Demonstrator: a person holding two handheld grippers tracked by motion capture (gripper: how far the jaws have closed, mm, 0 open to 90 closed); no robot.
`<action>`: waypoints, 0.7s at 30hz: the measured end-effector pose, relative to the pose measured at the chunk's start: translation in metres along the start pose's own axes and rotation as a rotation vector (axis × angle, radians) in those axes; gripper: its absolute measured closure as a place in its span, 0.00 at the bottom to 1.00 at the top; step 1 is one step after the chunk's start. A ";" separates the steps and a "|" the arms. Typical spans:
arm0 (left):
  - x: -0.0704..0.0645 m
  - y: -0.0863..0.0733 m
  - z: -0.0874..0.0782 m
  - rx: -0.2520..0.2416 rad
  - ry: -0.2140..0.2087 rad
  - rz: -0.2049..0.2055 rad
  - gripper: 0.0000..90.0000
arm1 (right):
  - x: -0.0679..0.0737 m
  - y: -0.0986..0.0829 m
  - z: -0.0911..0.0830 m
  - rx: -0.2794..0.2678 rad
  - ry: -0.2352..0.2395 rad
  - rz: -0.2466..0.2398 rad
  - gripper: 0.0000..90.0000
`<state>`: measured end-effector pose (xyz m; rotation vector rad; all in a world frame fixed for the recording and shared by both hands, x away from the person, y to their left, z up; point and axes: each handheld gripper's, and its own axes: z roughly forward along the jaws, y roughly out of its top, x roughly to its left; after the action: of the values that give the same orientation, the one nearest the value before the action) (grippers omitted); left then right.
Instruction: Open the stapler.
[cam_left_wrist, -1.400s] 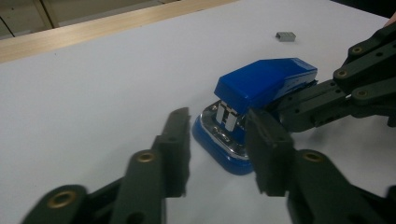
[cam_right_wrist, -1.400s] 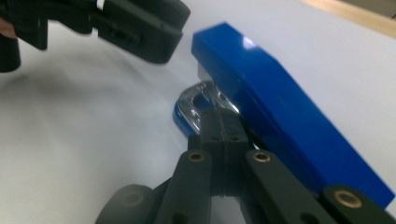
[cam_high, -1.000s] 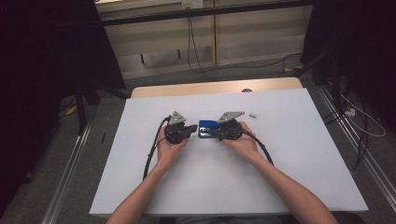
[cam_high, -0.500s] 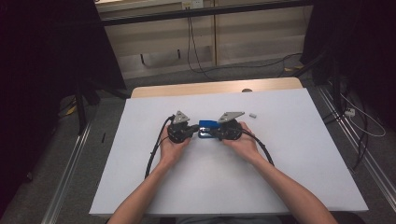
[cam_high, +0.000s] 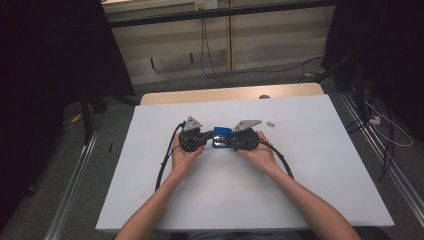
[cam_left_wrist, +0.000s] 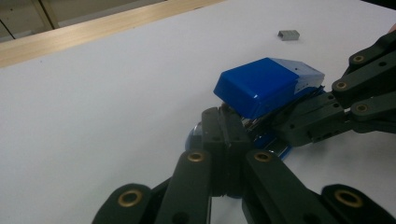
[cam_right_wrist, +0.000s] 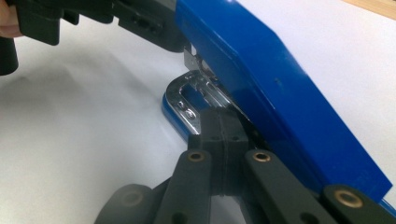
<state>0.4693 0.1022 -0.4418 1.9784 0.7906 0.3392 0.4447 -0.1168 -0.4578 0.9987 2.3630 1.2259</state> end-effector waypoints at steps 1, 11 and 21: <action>0.000 0.000 0.000 -0.003 0.001 0.000 1.00 | 0.000 0.000 0.000 -0.001 -0.001 -0.003 1.00; -0.002 0.003 -0.003 -0.019 -0.003 0.000 1.00 | 0.004 0.000 0.000 -0.002 -0.023 -0.048 1.00; -0.003 0.008 -0.003 -0.035 -0.007 -0.009 1.00 | 0.005 0.000 0.000 -0.005 -0.031 -0.068 1.00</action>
<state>0.4686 0.0997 -0.4336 1.9417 0.7843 0.3386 0.4413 -0.1137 -0.4578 0.9207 2.3495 1.1822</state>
